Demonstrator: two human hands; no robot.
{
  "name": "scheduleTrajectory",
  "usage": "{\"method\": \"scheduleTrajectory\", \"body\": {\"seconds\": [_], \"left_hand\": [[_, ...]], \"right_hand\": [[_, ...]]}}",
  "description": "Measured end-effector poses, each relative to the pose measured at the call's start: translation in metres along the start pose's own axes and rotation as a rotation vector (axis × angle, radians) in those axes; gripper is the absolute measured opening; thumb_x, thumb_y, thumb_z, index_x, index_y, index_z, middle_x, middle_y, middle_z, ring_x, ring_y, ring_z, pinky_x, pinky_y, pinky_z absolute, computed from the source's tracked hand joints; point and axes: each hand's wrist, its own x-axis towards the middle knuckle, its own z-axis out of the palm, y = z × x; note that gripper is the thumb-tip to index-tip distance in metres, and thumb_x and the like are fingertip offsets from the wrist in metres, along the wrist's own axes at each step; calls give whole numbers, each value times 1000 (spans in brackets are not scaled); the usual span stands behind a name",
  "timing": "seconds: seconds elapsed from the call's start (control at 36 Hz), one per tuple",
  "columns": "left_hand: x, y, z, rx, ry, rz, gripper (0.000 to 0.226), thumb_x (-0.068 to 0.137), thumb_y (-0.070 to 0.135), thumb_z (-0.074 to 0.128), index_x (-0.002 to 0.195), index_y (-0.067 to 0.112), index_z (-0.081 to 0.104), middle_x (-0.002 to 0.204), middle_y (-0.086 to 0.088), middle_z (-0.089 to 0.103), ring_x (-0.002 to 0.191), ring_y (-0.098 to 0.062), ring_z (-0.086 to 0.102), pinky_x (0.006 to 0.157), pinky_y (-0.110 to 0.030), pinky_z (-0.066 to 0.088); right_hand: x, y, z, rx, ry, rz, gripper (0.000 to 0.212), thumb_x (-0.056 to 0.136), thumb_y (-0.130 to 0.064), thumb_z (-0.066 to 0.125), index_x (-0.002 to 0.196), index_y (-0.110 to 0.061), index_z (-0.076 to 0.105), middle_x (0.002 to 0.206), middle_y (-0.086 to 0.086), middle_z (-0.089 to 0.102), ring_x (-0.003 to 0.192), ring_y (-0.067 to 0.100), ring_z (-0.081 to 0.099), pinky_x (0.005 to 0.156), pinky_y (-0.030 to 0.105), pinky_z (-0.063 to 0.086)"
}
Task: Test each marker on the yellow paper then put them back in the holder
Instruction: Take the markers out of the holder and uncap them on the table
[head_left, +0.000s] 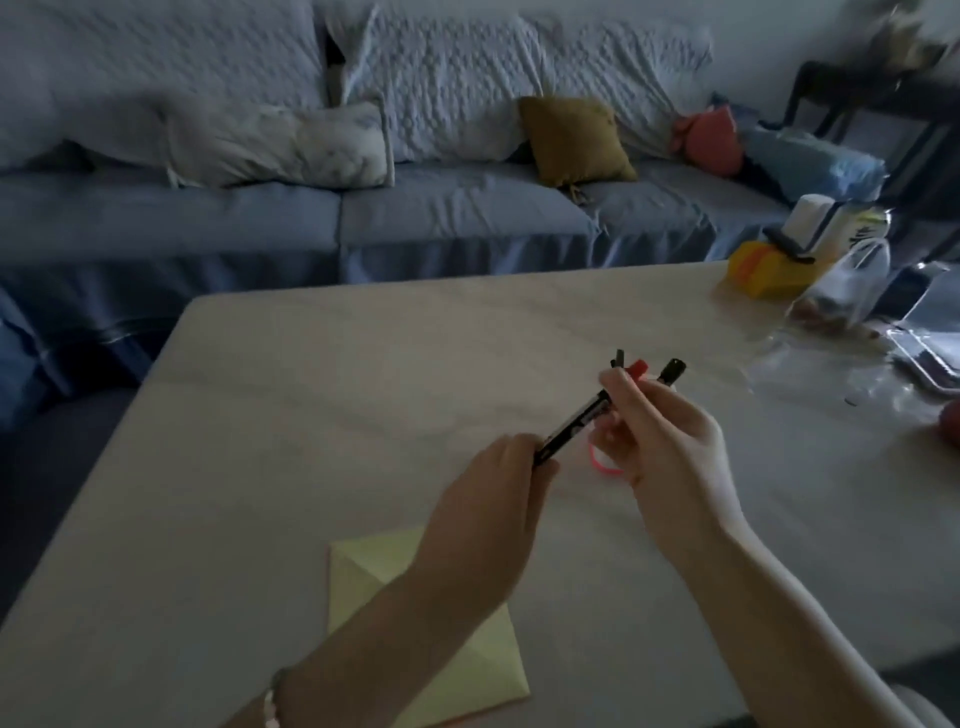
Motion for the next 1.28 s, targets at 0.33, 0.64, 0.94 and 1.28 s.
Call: {"method": "scheduleTrajectory", "body": {"seconds": [0.33,0.64,0.94,1.28], "left_hand": [[-70,-20,-9,-10,-182,-232,29,100,23,27,78,35,42,90,5,58,81,-15,55,73,-33,45],[-55,-43,-4,145,-148,-215,29,100,29,27,112,10,46,90,-14,66,79,-38,60,59,-36,38],[-58,-93,-22,122,-99,-431,29,97,40,27,110,17,38,69,2,55,69,-25,55,61,-30,33],[-95,-183,-57,-82,357,-910,25,96,6,37,118,3,49,113,-5,36,91,-17,49,78,-13,32]], "right_hand": [[-43,80,21,-418,-309,172,24,93,-17,49,71,-7,49,45,-3,47,39,11,39,41,20,32],[-25,105,38,-139,-225,303,32,94,-11,46,64,-15,35,41,-10,33,35,4,27,38,16,24],[6,131,66,-127,-216,478,18,92,-12,48,74,-11,45,55,2,38,43,11,41,46,22,35],[49,167,155,-599,-730,479,24,91,-8,51,67,-9,50,54,6,57,32,2,51,38,14,41]]}}
